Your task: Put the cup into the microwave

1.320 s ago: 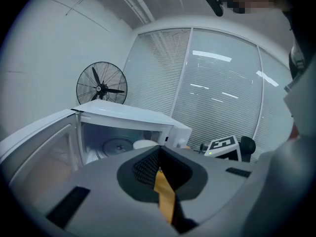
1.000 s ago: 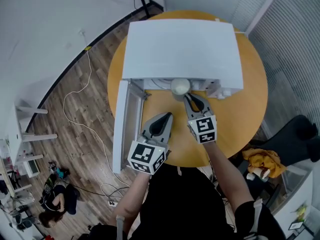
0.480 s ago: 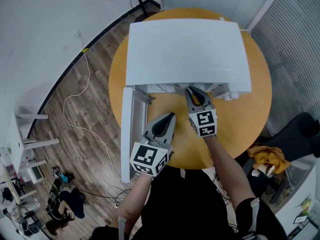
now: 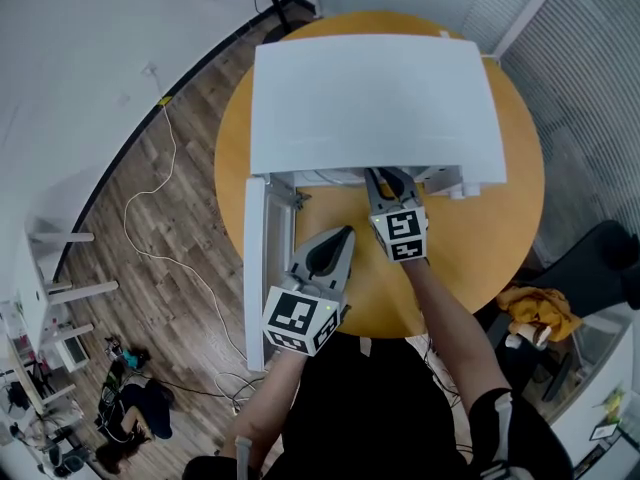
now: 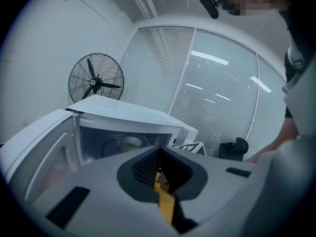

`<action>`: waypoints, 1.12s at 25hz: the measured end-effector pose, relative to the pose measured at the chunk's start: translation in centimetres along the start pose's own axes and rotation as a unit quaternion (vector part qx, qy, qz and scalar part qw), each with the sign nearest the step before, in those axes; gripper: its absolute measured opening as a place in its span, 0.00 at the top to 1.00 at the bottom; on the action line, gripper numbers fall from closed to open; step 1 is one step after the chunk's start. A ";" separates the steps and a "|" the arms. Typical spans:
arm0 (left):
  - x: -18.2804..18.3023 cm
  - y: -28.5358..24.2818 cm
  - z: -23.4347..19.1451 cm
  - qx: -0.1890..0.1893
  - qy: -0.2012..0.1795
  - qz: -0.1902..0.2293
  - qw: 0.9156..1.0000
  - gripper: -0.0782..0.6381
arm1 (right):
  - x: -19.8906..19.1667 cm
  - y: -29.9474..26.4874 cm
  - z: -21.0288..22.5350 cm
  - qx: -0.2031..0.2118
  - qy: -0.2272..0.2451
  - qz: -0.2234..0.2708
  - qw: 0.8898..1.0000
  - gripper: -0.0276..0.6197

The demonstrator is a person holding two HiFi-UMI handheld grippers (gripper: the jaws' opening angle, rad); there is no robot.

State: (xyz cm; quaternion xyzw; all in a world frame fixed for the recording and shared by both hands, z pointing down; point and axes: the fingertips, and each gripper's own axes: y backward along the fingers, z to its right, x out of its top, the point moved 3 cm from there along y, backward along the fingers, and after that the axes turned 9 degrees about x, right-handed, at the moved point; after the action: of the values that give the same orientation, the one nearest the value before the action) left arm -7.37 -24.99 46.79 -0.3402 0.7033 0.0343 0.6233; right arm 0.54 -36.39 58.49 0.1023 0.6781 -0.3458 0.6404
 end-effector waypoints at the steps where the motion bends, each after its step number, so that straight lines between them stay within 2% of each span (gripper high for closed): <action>1: 0.0 0.0 0.0 -0.001 0.000 0.000 1.000 0.90 | 0.1 -0.3 0.1 -0.001 0.001 0.001 1.000 0.87; 14: -0.2 0.4 -0.4 0.003 0.007 -0.001 1.000 0.90 | 0.5 -3.1 0.7 -0.008 0.001 0.009 1.000 0.87; 28: -0.1 0.2 -0.7 0.011 0.003 -0.003 1.000 0.90 | 0.4 -4.5 1.2 -0.011 0.018 -0.007 1.000 0.86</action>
State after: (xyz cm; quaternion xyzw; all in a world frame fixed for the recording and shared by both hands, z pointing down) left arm -8.05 -25.11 46.92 -0.3361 0.7046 0.0235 0.6245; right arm -1.19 -40.58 59.68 0.0967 0.6940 -0.3411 0.6267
